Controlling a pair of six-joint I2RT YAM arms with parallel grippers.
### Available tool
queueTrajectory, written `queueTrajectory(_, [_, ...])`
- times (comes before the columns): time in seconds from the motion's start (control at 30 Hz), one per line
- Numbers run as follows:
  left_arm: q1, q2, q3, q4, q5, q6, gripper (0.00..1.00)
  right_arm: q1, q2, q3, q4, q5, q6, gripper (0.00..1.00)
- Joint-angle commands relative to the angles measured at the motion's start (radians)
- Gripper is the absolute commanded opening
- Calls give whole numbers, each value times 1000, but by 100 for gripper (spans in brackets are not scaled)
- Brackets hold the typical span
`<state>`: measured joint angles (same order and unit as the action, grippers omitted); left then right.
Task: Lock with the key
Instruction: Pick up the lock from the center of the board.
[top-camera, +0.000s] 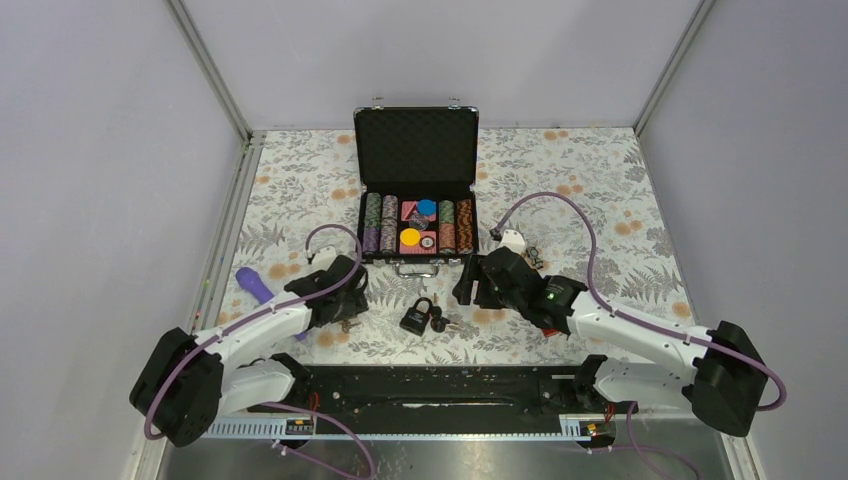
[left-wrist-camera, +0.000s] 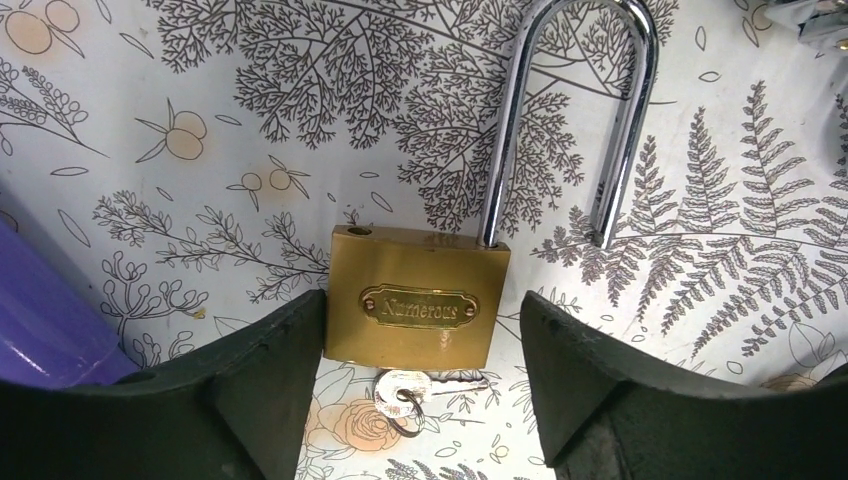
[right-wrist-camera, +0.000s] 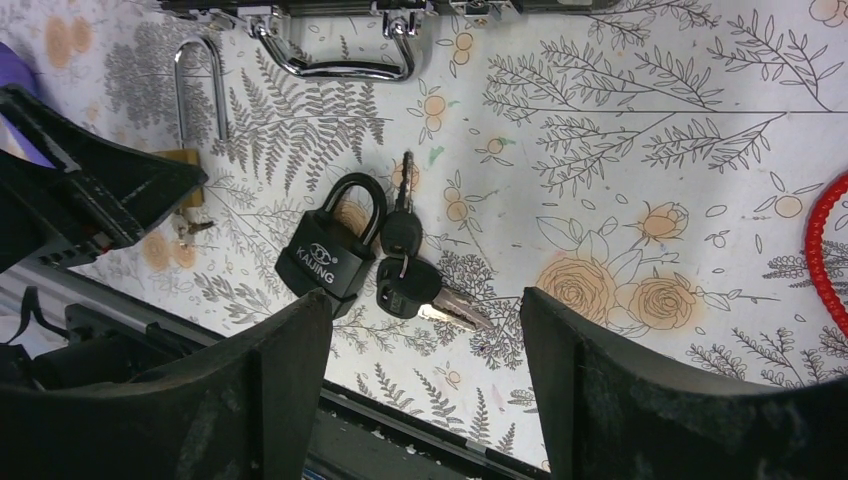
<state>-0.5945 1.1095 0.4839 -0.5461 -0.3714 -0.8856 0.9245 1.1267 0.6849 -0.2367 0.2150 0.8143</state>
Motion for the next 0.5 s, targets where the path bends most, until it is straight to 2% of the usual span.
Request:
queueTrajectory(0.0, [4, 39, -6, 15, 59, 15, 72, -1, -40, -4, -6, 10, 22, 75])
queueTrajectory(0.37, [2, 149, 57, -28, 84, 39, 73, -1, -84, -11, -6, 22, 33, 75])
queueTrajectory(0.43, [2, 159, 54, -25, 91, 35, 67, -1, -88, -9, -5, 25, 33, 75])
queueTrajectory(0.47, [1, 164, 56, -26, 94, 36, 59, -1, -90, -8, -6, 27, 31, 75])
